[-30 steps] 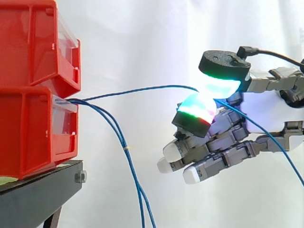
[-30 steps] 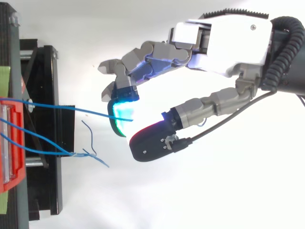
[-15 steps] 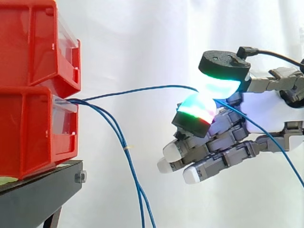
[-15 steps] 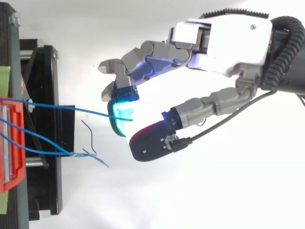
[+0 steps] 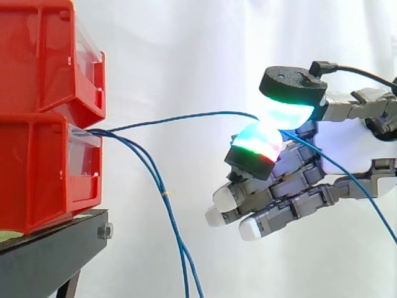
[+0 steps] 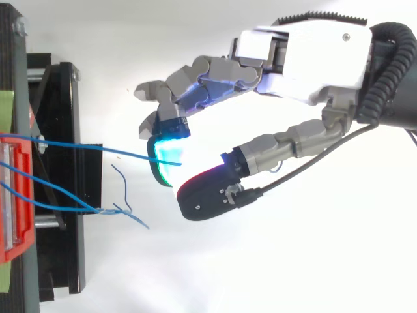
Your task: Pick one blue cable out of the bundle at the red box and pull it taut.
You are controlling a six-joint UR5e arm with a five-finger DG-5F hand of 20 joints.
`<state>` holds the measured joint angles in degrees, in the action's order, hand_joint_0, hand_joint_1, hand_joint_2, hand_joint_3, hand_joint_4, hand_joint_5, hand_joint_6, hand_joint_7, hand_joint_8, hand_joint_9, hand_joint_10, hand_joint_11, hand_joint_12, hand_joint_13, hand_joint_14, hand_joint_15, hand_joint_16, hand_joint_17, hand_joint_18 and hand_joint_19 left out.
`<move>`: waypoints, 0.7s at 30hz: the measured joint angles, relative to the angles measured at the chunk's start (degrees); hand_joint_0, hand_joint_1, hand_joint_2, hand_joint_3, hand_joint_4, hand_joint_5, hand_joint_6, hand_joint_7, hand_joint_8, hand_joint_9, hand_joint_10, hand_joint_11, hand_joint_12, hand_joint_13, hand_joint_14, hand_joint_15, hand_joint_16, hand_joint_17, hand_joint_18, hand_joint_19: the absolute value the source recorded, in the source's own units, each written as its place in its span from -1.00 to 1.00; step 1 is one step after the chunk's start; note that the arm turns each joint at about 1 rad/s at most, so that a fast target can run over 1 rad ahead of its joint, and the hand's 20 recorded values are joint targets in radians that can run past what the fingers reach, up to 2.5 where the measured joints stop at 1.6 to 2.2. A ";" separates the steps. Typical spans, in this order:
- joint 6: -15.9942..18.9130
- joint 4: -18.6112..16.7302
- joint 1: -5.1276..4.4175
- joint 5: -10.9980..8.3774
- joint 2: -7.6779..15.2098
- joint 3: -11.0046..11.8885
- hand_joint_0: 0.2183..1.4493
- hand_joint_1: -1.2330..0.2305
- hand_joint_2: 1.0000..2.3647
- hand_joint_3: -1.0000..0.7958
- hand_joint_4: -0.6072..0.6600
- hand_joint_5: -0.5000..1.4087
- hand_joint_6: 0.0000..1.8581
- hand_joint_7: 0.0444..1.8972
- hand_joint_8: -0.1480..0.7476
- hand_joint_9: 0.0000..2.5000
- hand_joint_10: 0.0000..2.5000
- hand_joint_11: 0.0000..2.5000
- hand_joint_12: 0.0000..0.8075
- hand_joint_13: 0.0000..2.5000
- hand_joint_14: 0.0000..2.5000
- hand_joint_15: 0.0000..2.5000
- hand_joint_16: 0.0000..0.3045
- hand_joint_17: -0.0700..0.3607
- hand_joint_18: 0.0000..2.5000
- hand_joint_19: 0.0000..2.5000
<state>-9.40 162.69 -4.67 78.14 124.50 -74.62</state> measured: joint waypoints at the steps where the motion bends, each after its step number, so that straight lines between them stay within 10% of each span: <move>1: 0.00 0.00 0.00 0.00 0.00 0.00 -0.27 -0.48 -0.97 -0.11 0.16 -0.65 -0.05 0.25 0.14 -0.51 -0.99 -0.72 -0.02 -0.82 -1.00 -0.99 -0.61 -0.05 -0.69 -0.90; 21: 0.00 0.00 0.01 0.00 -0.02 0.00 -0.27 -0.48 -0.97 -0.13 0.15 -0.65 -0.05 0.25 0.14 -0.52 -0.99 -0.72 -0.02 -0.82 -1.00 -0.99 -0.61 -0.05 -0.68 -0.90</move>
<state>-9.40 162.68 -4.66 78.14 124.48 -74.62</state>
